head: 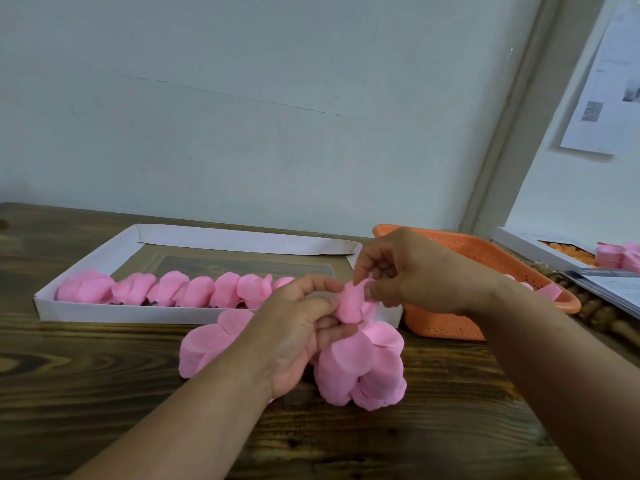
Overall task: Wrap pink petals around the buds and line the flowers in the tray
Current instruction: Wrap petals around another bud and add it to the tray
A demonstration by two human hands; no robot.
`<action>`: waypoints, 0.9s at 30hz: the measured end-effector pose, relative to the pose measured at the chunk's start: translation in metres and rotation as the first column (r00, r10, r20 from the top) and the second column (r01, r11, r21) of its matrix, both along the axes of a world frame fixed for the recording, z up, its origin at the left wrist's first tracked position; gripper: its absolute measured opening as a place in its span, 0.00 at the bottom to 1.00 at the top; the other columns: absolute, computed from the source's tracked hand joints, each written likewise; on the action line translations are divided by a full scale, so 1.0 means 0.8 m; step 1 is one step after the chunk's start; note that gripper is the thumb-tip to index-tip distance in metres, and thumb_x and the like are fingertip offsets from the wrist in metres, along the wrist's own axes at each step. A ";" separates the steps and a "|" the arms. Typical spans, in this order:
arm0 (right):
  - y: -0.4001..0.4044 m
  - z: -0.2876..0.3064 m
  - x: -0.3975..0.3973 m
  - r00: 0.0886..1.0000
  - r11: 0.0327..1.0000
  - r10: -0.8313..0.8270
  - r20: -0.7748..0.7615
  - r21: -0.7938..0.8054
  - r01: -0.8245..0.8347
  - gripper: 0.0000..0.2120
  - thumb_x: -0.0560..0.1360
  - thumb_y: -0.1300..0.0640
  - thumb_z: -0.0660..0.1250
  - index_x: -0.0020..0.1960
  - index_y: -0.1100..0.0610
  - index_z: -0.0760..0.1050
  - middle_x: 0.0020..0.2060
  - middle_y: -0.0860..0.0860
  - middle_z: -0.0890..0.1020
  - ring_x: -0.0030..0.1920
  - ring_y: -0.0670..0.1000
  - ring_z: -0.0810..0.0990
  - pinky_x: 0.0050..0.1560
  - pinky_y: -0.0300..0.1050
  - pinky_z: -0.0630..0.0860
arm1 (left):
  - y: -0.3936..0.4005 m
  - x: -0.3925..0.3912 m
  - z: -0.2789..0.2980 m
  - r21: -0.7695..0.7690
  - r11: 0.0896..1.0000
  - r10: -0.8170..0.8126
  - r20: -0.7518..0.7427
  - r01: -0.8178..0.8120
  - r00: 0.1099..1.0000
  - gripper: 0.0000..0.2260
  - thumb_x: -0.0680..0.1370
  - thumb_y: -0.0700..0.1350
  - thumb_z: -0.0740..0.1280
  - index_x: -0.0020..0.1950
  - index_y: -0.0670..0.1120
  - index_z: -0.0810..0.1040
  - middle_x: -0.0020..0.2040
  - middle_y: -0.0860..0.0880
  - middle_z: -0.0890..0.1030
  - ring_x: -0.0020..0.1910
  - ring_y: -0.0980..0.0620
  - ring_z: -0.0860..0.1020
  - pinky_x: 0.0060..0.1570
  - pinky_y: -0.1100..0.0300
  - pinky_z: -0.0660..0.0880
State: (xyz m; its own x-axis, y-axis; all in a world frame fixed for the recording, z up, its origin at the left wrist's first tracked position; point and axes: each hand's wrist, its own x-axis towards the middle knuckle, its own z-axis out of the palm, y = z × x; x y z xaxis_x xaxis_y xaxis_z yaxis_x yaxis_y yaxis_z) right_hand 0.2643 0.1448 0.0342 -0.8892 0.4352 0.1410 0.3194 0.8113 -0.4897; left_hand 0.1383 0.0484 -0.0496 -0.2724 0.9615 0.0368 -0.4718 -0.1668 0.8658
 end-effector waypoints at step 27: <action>0.004 0.002 -0.007 0.997 0.990 0.075 -0.016 -0.115 -0.077 0.02 0.72 0.68 0.69 0.44 0.64 0.79 0.28 0.48 0.75 0.28 0.43 0.70 0.29 0.35 0.68 | -0.007 -0.003 0.006 -0.069 0.981 -0.178 0.066 0.183 0.982 0.09 0.68 0.40 0.68 0.43 0.42 0.87 0.43 0.42 0.85 0.44 0.46 0.85 0.35 0.61 0.81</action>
State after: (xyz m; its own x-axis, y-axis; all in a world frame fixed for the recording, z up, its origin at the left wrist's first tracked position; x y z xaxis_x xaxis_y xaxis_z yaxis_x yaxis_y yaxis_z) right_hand 0.2588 0.1480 0.0357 -0.9189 0.3805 0.1039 0.2529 0.7706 -0.5850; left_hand 0.1356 0.0427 -0.0451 -0.0937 0.9944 -0.0480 -0.5386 -0.0101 0.8425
